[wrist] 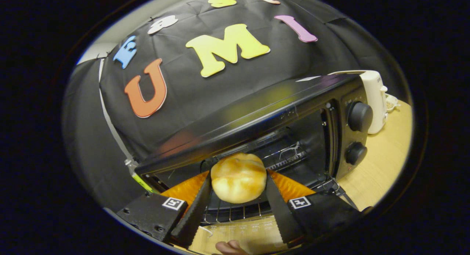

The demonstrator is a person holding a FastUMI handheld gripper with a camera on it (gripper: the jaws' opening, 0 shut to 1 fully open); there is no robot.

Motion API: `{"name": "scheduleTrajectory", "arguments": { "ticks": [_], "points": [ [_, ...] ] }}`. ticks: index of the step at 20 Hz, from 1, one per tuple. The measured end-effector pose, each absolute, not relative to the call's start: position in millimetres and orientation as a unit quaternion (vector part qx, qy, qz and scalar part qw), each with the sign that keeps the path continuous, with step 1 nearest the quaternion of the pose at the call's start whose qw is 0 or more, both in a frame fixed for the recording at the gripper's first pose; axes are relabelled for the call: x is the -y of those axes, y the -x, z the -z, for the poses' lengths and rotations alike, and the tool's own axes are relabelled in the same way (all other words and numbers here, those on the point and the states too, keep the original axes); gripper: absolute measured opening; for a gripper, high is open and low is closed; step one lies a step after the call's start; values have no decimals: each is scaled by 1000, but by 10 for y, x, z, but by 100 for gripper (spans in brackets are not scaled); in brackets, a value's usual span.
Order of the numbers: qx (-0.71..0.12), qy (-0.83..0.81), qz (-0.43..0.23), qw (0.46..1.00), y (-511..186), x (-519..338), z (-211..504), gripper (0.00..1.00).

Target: Open the toaster oven, put the food inside, and close the toaster oven door.

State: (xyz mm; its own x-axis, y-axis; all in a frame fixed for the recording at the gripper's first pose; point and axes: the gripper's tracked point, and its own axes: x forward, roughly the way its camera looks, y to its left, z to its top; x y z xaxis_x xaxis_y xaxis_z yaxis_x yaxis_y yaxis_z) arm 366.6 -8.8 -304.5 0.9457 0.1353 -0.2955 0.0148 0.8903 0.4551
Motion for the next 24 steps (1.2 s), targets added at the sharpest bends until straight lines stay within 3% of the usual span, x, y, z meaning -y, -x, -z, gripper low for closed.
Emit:
{"name": "scheduleTrajectory", "arguments": {
  "ticks": [4, 6, 17, 24],
  "points": [
    [-170, -241, -53, 954, -3765, 44, 3054, 93],
    [-174, -241, -57, 953, -3745, 56, 3040, 100],
    [-191, -263, -52, 944, -3064, 261, 2650, 100],
    [-237, -151, -26, 959, -2446, 533, 2642, 100]
  ]
}}
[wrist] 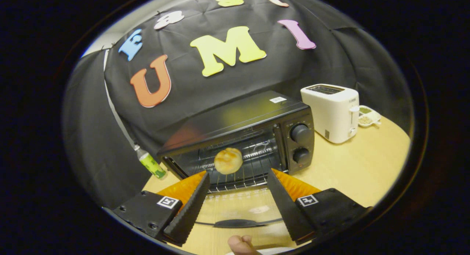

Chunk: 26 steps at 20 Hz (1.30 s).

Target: Open the toaster oven, put the food inside, and close the toaster oven door.

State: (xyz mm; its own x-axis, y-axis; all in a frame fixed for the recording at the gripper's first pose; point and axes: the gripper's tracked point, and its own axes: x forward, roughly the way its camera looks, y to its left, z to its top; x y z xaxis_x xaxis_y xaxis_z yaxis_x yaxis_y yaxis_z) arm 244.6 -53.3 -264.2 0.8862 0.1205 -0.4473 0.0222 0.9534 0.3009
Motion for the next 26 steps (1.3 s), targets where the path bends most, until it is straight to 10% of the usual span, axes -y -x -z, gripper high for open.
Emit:
{"name": "scheduleTrajectory", "arguments": {
  "ticks": [26],
  "points": [
    [-438, 6, -39, 898, -1756, -94, 3684, 100]
  ]
}}
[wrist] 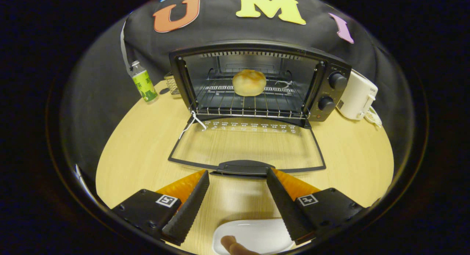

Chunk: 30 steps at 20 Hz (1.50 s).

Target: Open the toaster oven, put the food inside, and close the toaster oven door.

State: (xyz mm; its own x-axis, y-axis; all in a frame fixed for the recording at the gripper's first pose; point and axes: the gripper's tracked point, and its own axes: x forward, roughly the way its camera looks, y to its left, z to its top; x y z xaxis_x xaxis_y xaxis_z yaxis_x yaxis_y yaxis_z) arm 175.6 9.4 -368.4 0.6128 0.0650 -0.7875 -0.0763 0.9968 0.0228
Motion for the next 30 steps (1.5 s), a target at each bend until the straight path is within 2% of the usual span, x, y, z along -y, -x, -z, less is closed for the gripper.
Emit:
{"name": "scheduleTrajectory", "arguments": {
  "ticks": [3, 15, 19, 25, 30],
  "points": [
    [-472, -5, -28, 881, -1625, -153, 3817, 100],
    [-433, 4, 14, 901, -1789, -141, 3599, 100],
    [-365, 19, 16, 931, -1910, -179, 3227, 100],
    [-316, 20, 17, 948, -2058, -179, 2990, 100],
    [-236, 39, 11, 971, -2274, -193, 2721, 100]
  ]
}}
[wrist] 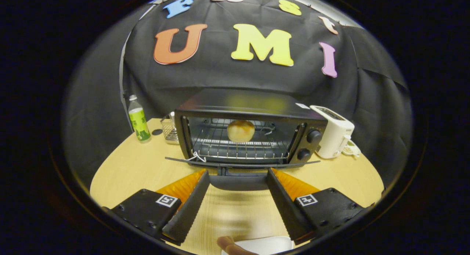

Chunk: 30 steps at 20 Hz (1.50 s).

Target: Open the toaster oven, put the food inside, and close the toaster oven door.

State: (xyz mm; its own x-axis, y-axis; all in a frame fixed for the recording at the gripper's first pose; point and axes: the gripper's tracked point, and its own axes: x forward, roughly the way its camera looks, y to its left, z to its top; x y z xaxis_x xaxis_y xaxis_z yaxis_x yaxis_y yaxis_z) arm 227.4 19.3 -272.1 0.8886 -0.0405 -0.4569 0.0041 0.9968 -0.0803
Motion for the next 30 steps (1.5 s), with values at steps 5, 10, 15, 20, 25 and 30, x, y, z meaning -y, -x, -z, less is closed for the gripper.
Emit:
{"name": "scheduleTrajectory", "arguments": {
  "ticks": [5, 10, 15, 20, 25, 30],
  "points": [
    [-121, 46, 14, 991, -2395, -192, 2274, 100],
    [-81, 61, 6, 995, -2117, -246, 1847, 100],
    [-58, 50, -1, 997, -1723, -260, 1335, 100],
    [-40, -5, 14, 999, -1155, 87, 636, 100],
    [-50, -41, 48, 997, -780, 524, 336, 100],
    [-25, -40, 59, 997, -430, 802, 121, 100]
  ]
}}
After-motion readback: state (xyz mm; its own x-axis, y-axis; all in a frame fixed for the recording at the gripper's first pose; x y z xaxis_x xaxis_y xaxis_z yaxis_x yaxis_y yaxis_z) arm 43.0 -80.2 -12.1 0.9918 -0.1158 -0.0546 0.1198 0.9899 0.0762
